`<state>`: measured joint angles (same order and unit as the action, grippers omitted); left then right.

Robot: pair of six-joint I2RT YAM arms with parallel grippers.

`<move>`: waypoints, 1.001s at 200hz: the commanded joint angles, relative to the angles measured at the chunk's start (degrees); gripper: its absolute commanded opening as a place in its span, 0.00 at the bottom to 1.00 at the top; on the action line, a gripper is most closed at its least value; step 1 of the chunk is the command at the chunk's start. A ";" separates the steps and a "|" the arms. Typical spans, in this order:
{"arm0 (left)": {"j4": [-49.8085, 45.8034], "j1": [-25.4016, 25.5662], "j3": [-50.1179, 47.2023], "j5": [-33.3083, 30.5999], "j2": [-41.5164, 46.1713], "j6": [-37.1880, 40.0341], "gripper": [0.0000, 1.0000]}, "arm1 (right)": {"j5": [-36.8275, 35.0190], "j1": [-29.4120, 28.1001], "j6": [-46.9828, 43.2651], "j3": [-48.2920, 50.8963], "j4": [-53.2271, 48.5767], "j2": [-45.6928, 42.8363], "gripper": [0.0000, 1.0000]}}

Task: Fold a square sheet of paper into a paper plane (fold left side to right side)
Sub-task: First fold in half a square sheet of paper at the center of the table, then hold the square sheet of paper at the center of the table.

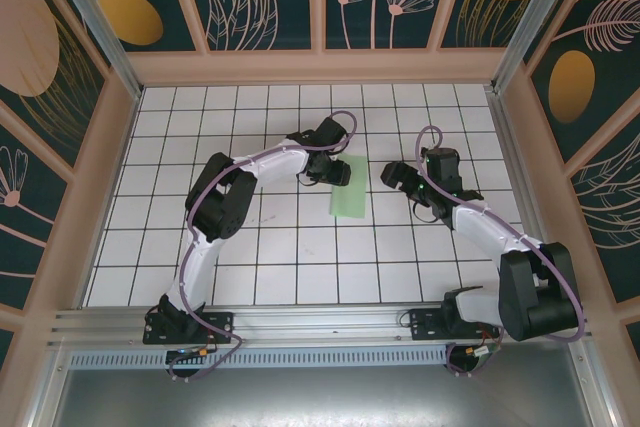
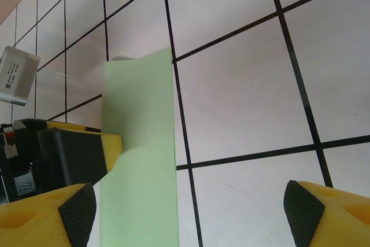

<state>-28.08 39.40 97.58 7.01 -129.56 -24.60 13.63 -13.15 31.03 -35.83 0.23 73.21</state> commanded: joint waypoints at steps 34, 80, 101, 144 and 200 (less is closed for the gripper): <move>2.50 0.33 -0.63 -0.39 -5.35 1.24 0.53 | 2.77 0.25 1.05 0.62 2.55 0.64 0.87; 2.50 0.33 -0.72 -0.39 -5.35 1.22 0.53 | 7.53 -0.19 1.84 0.25 5.61 4.62 0.72; 2.50 0.32 -0.76 -0.42 -5.35 1.12 0.53 | 9.76 -0.89 2.28 -0.91 6.97 7.87 0.59; 2.54 0.32 -0.80 -0.41 -5.33 1.13 0.53 | 11.08 -2.87 3.11 -3.31 9.01 14.08 0.38; 2.42 0.32 -0.81 -0.50 -5.35 1.09 0.53 | 12.40 -5.61 4.09 -7.83 10.63 21.94 0.10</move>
<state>-28.05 39.40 97.58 6.98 -129.58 -24.60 24.64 -17.45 34.92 -40.34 8.84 92.09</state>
